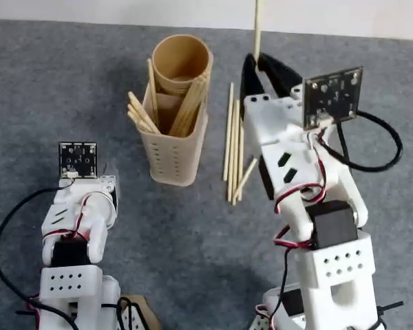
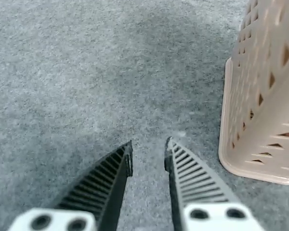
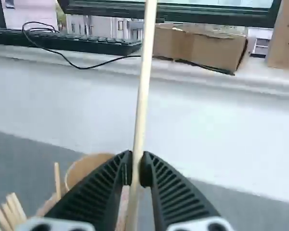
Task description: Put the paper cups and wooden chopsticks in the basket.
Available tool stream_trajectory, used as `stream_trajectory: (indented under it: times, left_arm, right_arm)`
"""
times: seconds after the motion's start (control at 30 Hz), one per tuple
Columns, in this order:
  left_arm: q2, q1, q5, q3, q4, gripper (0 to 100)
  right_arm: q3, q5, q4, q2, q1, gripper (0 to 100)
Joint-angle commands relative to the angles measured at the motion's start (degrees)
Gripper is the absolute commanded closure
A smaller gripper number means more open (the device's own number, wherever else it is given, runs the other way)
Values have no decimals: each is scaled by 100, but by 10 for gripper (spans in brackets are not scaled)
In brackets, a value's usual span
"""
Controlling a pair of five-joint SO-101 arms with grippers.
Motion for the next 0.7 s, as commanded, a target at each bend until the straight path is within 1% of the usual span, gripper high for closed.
stream_trajectory:
  times: [0.0,0.07,0.13,0.2,0.27,0.47,0.57,0.67]
  left_arm:
    - [-57,75,53,-40,-114,857]
    - [-57,75,53,-40,-114,857]
    - [-57,75,53,-40,-114,857]
    - [-57,75,53,-40,-114,857]
    - [-57,75,53,-40,-114,857]
    - [-57,75,53,-40,-114,857]
    - [-57,75,53,-40,-114,857]
    - [-57,75,53,-40,-114,857]
  right_arm:
    - [31,-105,558,136,321,992]
    - [321,-141,980,444,549,993]
    - [699,-571,1262,831,743,993]
    - [1077,-1029,1288,1305,840,993]
    - [1367,-1275,1209,1815,848,993]
    - [1807,-2031,-22,3354,989,993]
    - [1789,-2075,-673,4084,1121,993]
    - [1789,-2075,-884,4655,1174,988]
